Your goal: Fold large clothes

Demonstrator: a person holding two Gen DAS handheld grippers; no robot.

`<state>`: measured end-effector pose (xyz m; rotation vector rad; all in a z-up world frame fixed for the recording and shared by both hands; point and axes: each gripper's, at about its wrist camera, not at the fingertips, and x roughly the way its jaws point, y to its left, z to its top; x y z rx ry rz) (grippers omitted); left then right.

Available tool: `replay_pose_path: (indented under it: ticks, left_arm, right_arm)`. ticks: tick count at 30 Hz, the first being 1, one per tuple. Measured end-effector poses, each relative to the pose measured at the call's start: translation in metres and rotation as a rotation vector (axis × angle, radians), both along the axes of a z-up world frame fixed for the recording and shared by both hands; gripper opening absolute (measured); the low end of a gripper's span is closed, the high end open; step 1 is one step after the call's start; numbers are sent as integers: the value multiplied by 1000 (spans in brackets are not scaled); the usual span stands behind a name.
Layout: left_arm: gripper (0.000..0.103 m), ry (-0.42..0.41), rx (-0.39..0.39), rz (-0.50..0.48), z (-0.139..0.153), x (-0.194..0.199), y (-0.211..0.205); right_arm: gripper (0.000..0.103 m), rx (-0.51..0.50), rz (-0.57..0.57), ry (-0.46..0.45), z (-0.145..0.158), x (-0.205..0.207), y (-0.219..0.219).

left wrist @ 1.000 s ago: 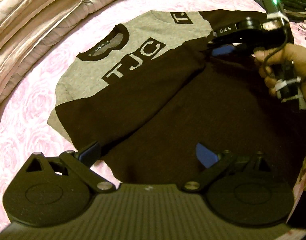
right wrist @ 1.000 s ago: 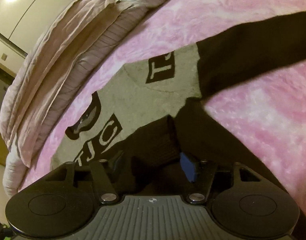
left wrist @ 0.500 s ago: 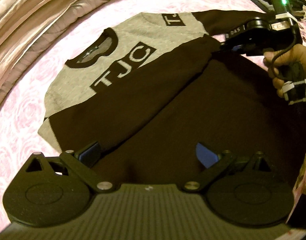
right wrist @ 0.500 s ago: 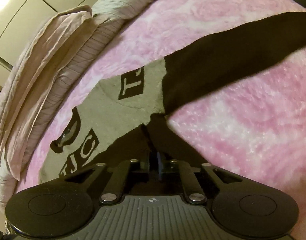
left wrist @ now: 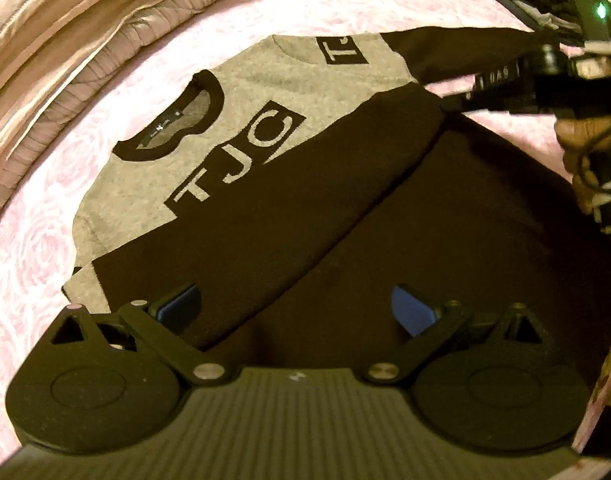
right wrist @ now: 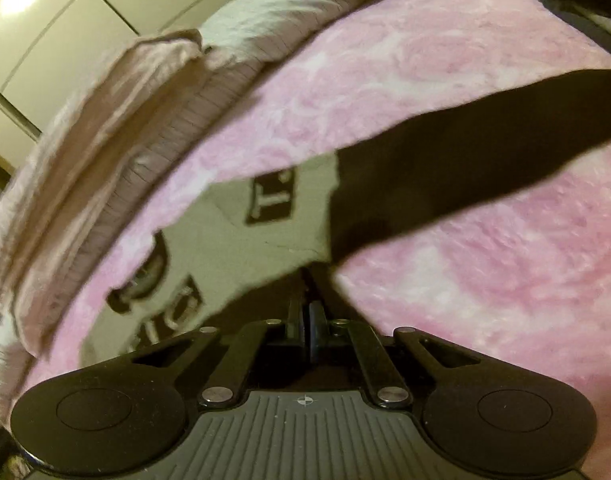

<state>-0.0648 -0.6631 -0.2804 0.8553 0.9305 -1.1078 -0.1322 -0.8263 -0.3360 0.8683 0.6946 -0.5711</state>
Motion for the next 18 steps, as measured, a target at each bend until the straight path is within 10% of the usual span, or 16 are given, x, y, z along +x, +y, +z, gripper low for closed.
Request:
replay_pose_path:
  ticks: [8,10,18]
  left_arm:
    - [100,7,16,-24,-7,-1,-17]
    - [100,4,20,-23,-9,-1,-24]
    - [100,-33,17,22,-16,-1,-74]
  right_arm:
    - [26,29,-22,22,-1,-24,-18]
    - [43,5,-79,46,5,-43,-34]
    - [51,-78,-425,74,18,-147,-155]
